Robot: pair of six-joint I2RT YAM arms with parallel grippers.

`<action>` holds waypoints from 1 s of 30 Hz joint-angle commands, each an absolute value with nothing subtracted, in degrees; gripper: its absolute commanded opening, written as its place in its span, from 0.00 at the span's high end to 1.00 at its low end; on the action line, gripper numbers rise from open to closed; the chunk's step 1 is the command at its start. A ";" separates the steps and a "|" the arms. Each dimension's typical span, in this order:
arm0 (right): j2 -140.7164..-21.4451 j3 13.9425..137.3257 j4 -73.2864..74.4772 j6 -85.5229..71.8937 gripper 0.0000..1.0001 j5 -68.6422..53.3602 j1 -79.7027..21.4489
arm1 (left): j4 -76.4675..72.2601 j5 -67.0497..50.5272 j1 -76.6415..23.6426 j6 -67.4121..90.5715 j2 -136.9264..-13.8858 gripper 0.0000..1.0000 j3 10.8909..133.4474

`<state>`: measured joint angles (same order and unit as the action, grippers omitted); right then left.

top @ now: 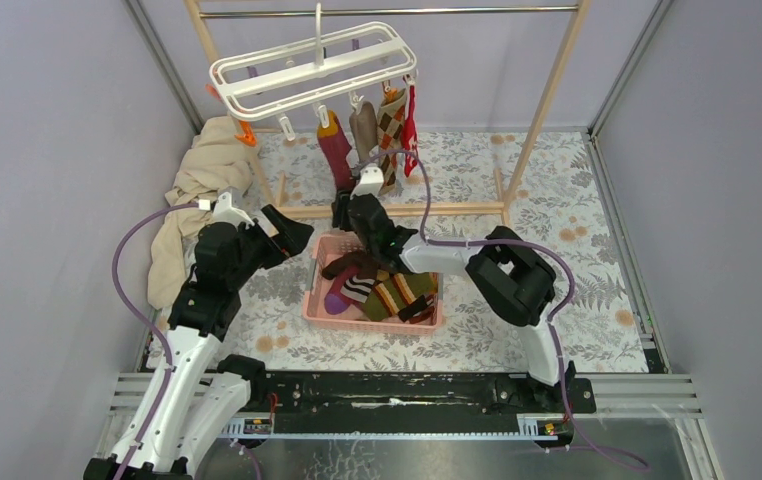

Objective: Remove the socks clipped to the hanger
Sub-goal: Remove the sock from the hanger.

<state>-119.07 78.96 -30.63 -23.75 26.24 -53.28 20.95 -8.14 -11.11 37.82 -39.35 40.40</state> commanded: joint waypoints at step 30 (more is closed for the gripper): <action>-77.81 59.00 -18.63 -12.61 0.97 22.15 -52.36 | 20.88 -20.37 -10.55 39.47 -38.63 0.01 49.82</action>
<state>-84.36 60.34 -22.61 -14.70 22.41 -51.59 21.50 -17.34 -11.09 38.06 -39.48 46.00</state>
